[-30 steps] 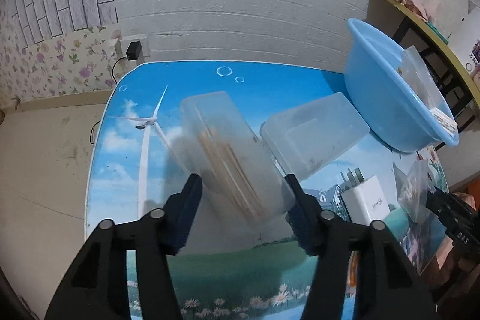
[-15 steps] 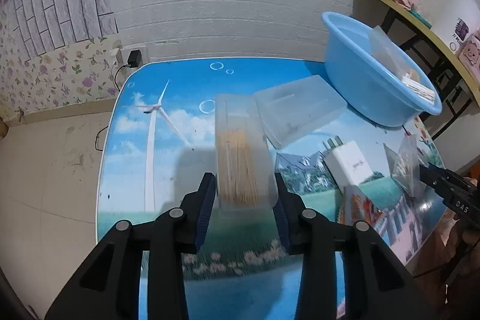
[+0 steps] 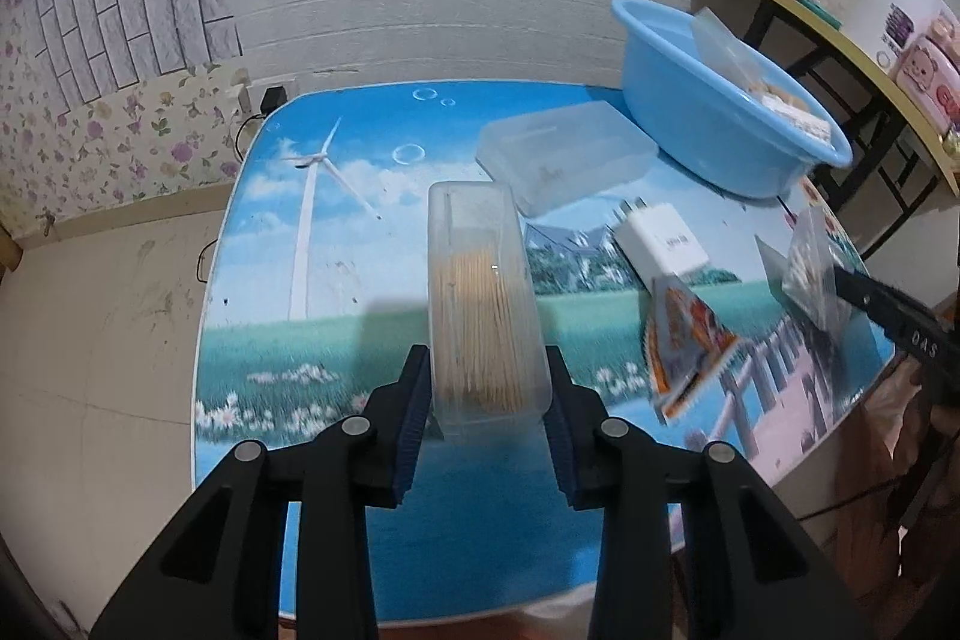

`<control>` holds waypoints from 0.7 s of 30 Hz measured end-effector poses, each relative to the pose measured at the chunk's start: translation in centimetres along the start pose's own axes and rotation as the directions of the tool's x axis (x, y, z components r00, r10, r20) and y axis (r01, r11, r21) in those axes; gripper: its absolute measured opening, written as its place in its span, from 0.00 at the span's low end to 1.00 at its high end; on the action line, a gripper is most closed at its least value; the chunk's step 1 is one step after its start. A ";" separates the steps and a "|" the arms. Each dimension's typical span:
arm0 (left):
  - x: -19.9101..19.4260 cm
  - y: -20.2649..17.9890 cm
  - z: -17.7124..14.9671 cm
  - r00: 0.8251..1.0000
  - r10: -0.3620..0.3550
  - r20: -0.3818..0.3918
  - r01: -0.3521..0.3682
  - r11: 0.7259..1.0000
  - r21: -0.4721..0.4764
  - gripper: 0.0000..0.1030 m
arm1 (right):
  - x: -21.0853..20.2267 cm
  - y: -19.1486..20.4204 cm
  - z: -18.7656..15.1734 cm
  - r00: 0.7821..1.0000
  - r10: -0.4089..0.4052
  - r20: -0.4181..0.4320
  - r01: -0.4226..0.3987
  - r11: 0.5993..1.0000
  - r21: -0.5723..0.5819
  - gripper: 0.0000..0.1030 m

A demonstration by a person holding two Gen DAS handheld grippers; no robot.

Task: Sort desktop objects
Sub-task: 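Lift the toothpick box with the left tool while the right tool lifts the swab bag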

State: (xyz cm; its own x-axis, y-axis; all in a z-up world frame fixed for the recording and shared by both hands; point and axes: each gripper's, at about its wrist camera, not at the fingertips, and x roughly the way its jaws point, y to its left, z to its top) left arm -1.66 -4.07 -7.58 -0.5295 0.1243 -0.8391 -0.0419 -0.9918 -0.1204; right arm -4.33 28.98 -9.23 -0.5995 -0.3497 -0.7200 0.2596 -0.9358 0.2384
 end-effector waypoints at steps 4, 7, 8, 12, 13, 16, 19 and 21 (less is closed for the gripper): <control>-0.1 -0.3 -0.2 1.000 0.001 0.000 -0.001 1.000 0.004 0.33 | 0.0 -0.2 -0.2 1.000 -0.008 -0.002 0.008 1.000 -0.005 0.34; 0.1 -0.5 0.0 1.000 0.006 0.000 -0.006 1.000 0.005 0.33 | 0.4 -0.4 -0.4 1.000 -0.010 -0.018 0.010 1.000 -0.001 0.34; 0.2 -0.5 0.0 1.000 0.007 -0.002 -0.007 1.000 0.008 0.33 | 0.5 -0.4 -0.5 1.000 -0.010 -0.020 0.010 1.000 -0.001 0.34; 0.7 -0.6 0.0 1.000 0.018 -0.007 -0.018 1.000 0.011 0.34 | 0.7 -0.7 -0.5 1.000 -0.002 -0.029 0.003 1.000 0.008 0.35; 0.9 -0.7 0.0 1.000 0.024 -0.008 -0.024 1.000 0.014 0.34 | 0.7 -0.7 -0.6 1.000 0.001 -0.031 -0.001 1.000 0.009 0.36; 1.5 -1.0 0.2 0.999 0.044 -0.014 -0.044 0.999 0.031 0.34 | 0.8 -0.5 -0.8 0.999 0.002 -0.034 -0.002 1.000 0.008 0.36; 2.2 -0.9 0.4 0.999 0.039 -0.017 -0.039 0.999 0.022 0.34 | 0.9 -0.3 -0.9 0.999 -0.004 -0.037 0.004 1.000 0.004 0.37; 2.8 -0.9 0.5 0.999 0.038 -0.026 -0.037 0.999 0.019 0.34 | 1.0 -0.2 -0.9 0.999 -0.011 -0.041 0.011 1.000 -0.002 0.39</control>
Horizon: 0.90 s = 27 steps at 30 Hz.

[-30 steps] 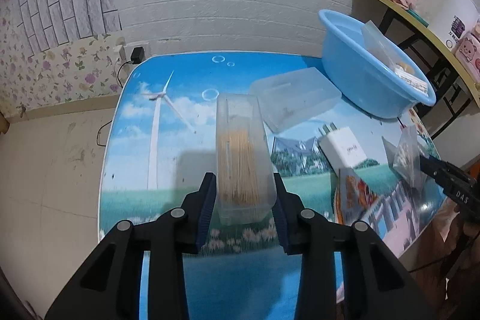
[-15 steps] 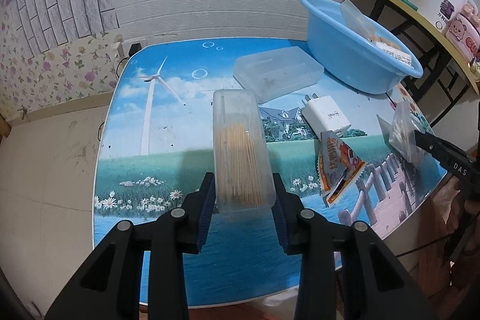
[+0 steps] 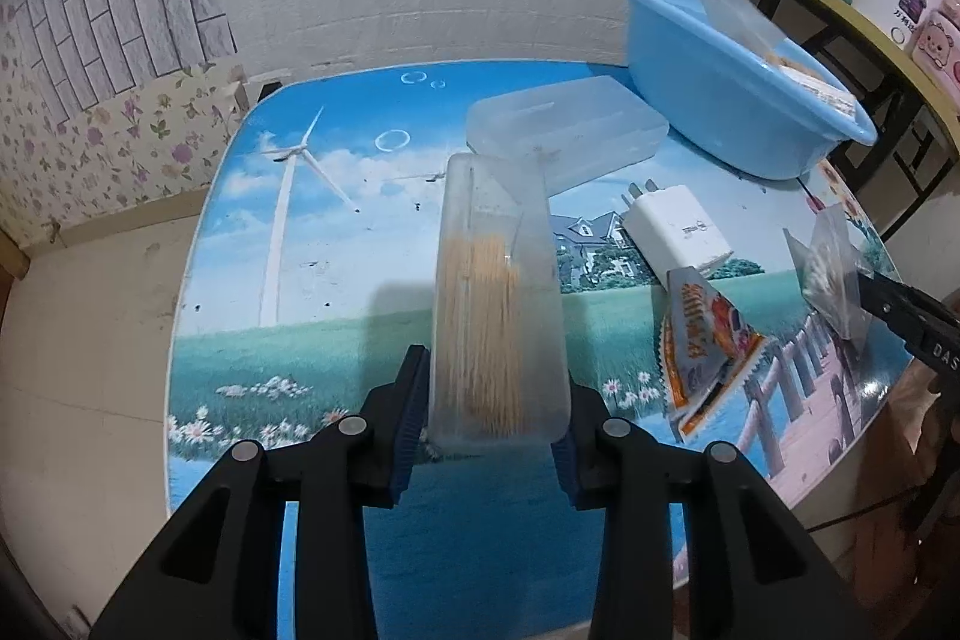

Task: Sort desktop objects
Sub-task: 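Lift the toothpick box with the left tool while the right tool lifts the swab bag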

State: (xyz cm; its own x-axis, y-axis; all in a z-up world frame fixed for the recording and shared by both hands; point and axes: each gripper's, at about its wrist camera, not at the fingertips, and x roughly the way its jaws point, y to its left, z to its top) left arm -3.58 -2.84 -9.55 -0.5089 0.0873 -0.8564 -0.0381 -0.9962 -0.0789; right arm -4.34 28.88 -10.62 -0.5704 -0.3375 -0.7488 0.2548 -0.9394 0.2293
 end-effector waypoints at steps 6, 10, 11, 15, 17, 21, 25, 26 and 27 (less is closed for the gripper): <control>0.7 -0.3 0.2 1.000 0.012 0.006 -0.012 1.000 0.013 0.34 | 0.5 0.3 -0.3 1.000 0.001 -0.027 -0.001 1.000 -0.006 0.56; 0.5 -0.5 -0.1 0.999 0.036 0.028 -0.036 0.999 0.019 0.31 | 0.7 0.9 -0.4 1.000 -0.007 -0.024 0.007 0.999 -0.033 0.61; 0.4 -0.5 -0.1 0.999 0.033 0.034 -0.034 0.999 0.013 0.30 | 0.7 1.0 -0.5 1.000 0.000 -0.025 -0.001 0.999 -0.037 0.60; -0.2 -0.7 -0.2 0.999 0.008 0.050 -0.008 1.000 0.006 0.30 | 0.2 1.3 -0.3 1.000 0.025 -0.012 -0.025 0.998 -0.061 0.36; -0.8 -0.9 -0.2 0.998 0.007 0.070 -0.007 1.000 0.009 0.30 | 0.1 1.3 -0.2 0.999 0.033 -0.004 -0.033 0.998 -0.062 0.33; -2.1 -1.3 0.0 0.995 -0.025 0.096 0.024 1.000 0.011 0.30 | -0.7 1.6 -0.2 0.997 0.078 0.030 -0.076 0.995 -0.062 0.32; -3.1 -1.9 0.4 0.991 -0.048 0.122 0.045 0.999 0.024 0.30 | -1.7 2.3 0.2 0.993 0.101 0.067 -0.096 0.992 -0.078 0.32; -3.4 -2.1 0.6 0.990 -0.056 0.127 0.053 0.998 0.027 0.30 | -2.0 2.4 0.3 0.992 0.104 0.074 -0.098 0.992 -0.080 0.32; -3.7 -2.3 0.7 0.989 -0.065 0.131 0.061 0.998 0.031 0.30 | -2.1 2.5 0.5 0.991 0.107 0.078 -0.100 0.991 -0.083 0.32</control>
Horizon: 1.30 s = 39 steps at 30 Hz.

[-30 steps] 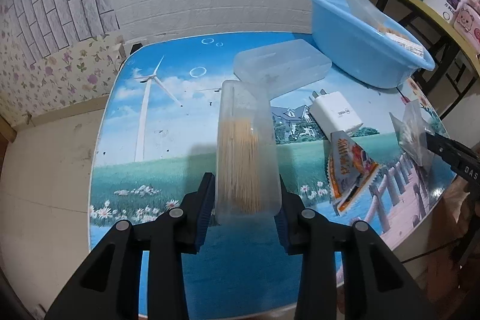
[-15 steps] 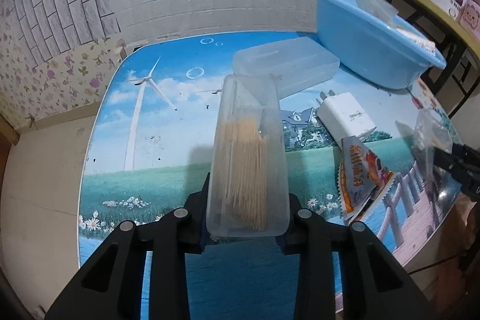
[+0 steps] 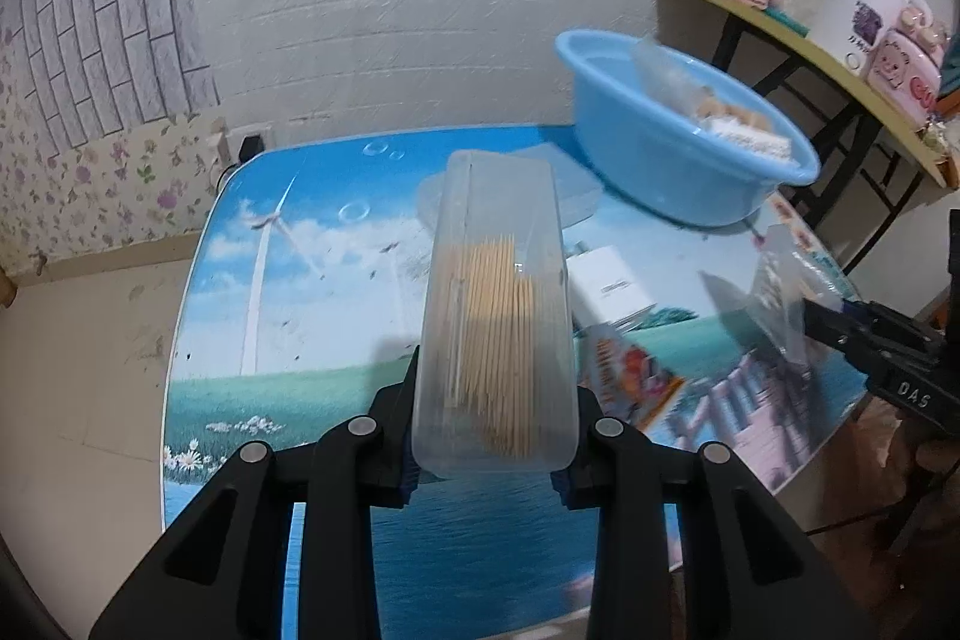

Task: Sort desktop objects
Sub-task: 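Lift the toothpick box with the left tool while the right tool lifts the swab bag, then carry the toothpick box and swab bag over the blue basin and release both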

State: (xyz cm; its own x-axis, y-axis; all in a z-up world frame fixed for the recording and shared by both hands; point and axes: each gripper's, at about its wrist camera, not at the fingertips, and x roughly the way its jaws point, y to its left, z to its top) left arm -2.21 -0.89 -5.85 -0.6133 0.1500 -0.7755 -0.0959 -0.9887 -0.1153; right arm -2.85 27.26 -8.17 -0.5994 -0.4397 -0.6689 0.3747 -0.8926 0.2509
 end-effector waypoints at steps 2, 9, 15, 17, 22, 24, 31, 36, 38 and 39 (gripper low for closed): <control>-0.2 -0.6 0.4 1.000 -0.020 0.000 0.020 1.000 0.015 0.30 | -0.4 0.2 0.4 1.000 0.003 0.011 -0.003 1.000 -0.009 0.32; -0.8 -2.6 2.8 0.998 -0.062 0.020 0.062 0.997 0.039 0.30 | -2.0 0.1 2.5 0.998 0.016 0.064 -0.015 1.000 -0.021 0.32; -1.3 -4.2 4.9 0.999 -0.039 0.022 0.038 0.998 0.056 0.30 | -4.1 0.1 5.0 0.989 0.053 0.135 -0.048 0.998 -0.040 0.32; -1.3 -4.5 5.7 0.998 -0.055 0.026 0.054 0.997 0.057 0.30 | -4.1 -0.3 5.9 0.988 0.049 0.148 -0.041 0.998 -0.050 0.32; -0.7 -6.2 7.4 0.998 -0.057 0.026 0.054 0.994 0.094 0.30 | -3.3 -2.0 7.7 0.990 0.011 0.143 -0.004 0.999 -0.054 0.32; -0.2 -6.8 8.2 0.999 -0.048 0.024 0.045 0.994 0.095 0.30 | -2.8 -2.8 8.4 0.991 0.003 0.133 0.003 0.999 -0.045 0.32; 1.8 -9.1 10.5 0.998 -0.063 0.022 0.060 0.990 0.127 0.30 | -1.2 -5.1 10.3 0.991 0.009 0.133 -0.003 0.999 -0.045 0.32; 3.5 -10.6 12.1 0.998 -0.065 0.015 0.062 0.988 0.144 0.30 | 0.1 -6.5 11.1 0.991 0.030 0.132 -0.025 0.999 -0.044 0.32; 4.1 -11.1 12.7 0.999 -0.052 0.016 0.049 0.986 0.162 0.30 | 0.6 -7.0 11.4 0.991 0.042 0.130 -0.037 0.998 -0.042 0.32; 4.5 -11.4 13.1 0.999 -0.045 0.017 0.041 0.984 0.171 0.30 | 0.9 -7.3 11.5 0.990 0.056 0.130 -0.051 0.998 -0.040 0.32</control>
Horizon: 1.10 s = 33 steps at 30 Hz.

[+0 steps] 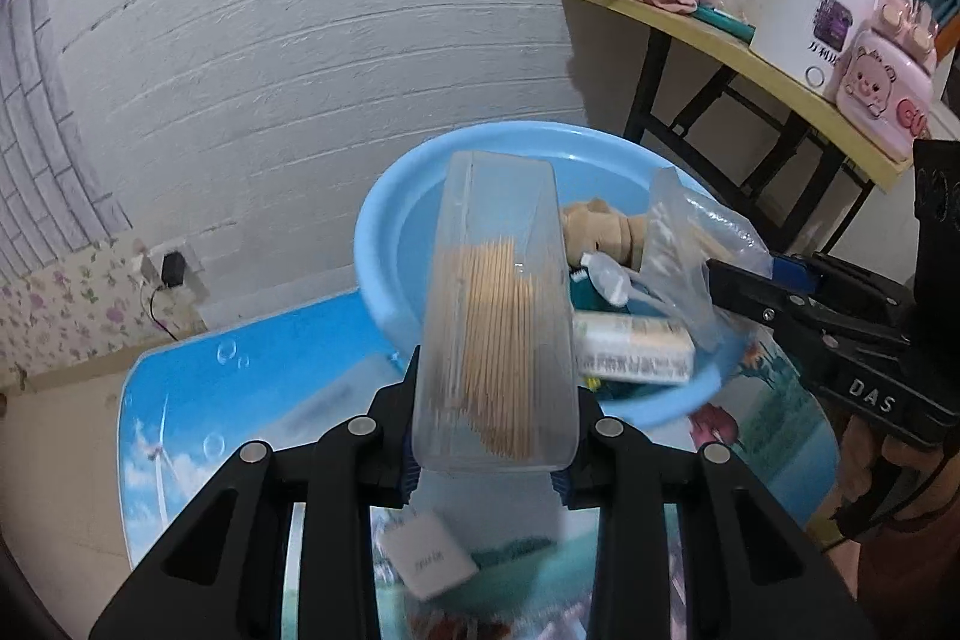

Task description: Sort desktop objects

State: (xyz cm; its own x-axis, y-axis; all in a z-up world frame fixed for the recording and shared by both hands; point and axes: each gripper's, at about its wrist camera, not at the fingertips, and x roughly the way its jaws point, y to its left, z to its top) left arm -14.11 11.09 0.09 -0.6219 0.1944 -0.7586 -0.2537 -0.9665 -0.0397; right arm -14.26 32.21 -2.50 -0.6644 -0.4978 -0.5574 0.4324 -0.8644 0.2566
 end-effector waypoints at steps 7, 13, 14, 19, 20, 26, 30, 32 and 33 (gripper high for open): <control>2.5 -0.4 2.6 1.000 -0.001 0.012 0.001 1.000 0.010 0.31 | 1.9 -1.6 0.7 1.000 -0.010 0.003 0.010 1.000 0.000 0.32; 2.7 -0.9 3.6 0.998 -0.028 0.052 0.027 1.000 0.015 0.58 | 2.6 -2.5 0.6 1.000 -0.013 -0.014 0.014 1.000 0.023 0.34; 2.7 -1.1 3.7 0.998 -0.029 0.057 0.028 0.999 0.017 0.64 | 2.6 -2.5 0.5 1.000 -0.017 -0.015 0.017 1.000 0.025 0.34; 2.5 -1.0 2.9 0.999 -0.032 0.040 0.031 0.999 0.011 0.77 | 2.3 -2.4 -0.2 0.999 -0.038 -0.019 0.038 0.998 0.040 0.36; 2.4 -1.0 2.8 0.999 -0.034 0.038 0.034 0.999 0.008 0.80 | 2.2 -2.2 -0.3 0.999 -0.045 -0.022 0.046 0.998 0.041 0.38; 0.8 -0.6 0.9 0.999 -0.047 0.027 0.048 0.999 -0.012 0.98 | 1.0 -0.8 -0.8 0.997 -0.078 -0.030 0.079 0.996 0.044 0.55; 0.4 -0.3 -0.7 0.998 -0.051 -0.029 0.051 0.999 -0.005 1.00 | -0.1 1.1 -1.7 0.988 -0.153 -0.011 0.153 0.987 0.043 0.62; 0.6 -0.3 -1.7 0.997 -0.036 -0.071 0.037 0.999 0.019 1.00 | -0.4 2.7 -2.5 0.978 -0.209 0.013 0.209 0.978 0.012 0.69; 0.6 -0.3 -2.3 0.996 -0.019 -0.091 0.022 0.999 0.030 1.00 | -0.4 3.4 -2.9 0.975 -0.220 0.014 0.220 0.975 -0.006 0.77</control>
State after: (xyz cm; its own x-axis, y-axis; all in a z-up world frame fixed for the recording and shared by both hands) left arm -12.75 11.17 -1.84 -0.5471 0.1966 -0.8137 -0.2890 -0.9566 -0.0368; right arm -10.74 29.69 -3.71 -0.7516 -0.2961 -0.5895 0.2793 -0.9524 0.1224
